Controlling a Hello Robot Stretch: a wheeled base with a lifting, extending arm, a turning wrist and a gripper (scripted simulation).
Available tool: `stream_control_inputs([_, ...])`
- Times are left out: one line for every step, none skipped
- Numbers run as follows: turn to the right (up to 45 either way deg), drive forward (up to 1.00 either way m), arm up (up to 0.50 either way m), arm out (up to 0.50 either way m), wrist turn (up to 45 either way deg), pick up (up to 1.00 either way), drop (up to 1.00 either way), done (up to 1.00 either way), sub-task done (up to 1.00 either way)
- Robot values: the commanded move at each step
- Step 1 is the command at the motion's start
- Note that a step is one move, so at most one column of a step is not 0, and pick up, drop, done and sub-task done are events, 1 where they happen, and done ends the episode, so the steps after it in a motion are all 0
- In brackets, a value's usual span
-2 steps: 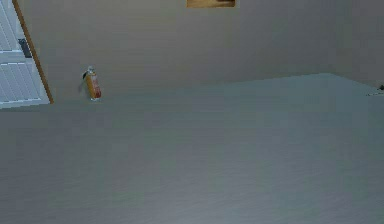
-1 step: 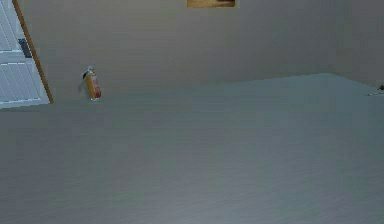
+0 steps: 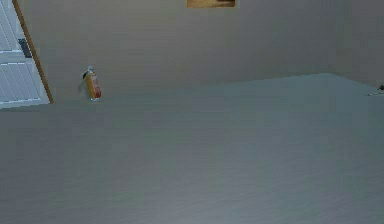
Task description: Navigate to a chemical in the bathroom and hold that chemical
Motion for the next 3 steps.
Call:
stream_control_inputs([0.0,0.0,0.0,0.0,9.0,0.0,0.0,0.0,0.0])
stream_control_inputs([0.0,0.0,-0.3,0.0,0.0,0.0,0.0,0.0,0.0])
stream_control_inputs([0.0,0.0,0.0,0.0,0.0,1.0,0.0,0.0,0.0])
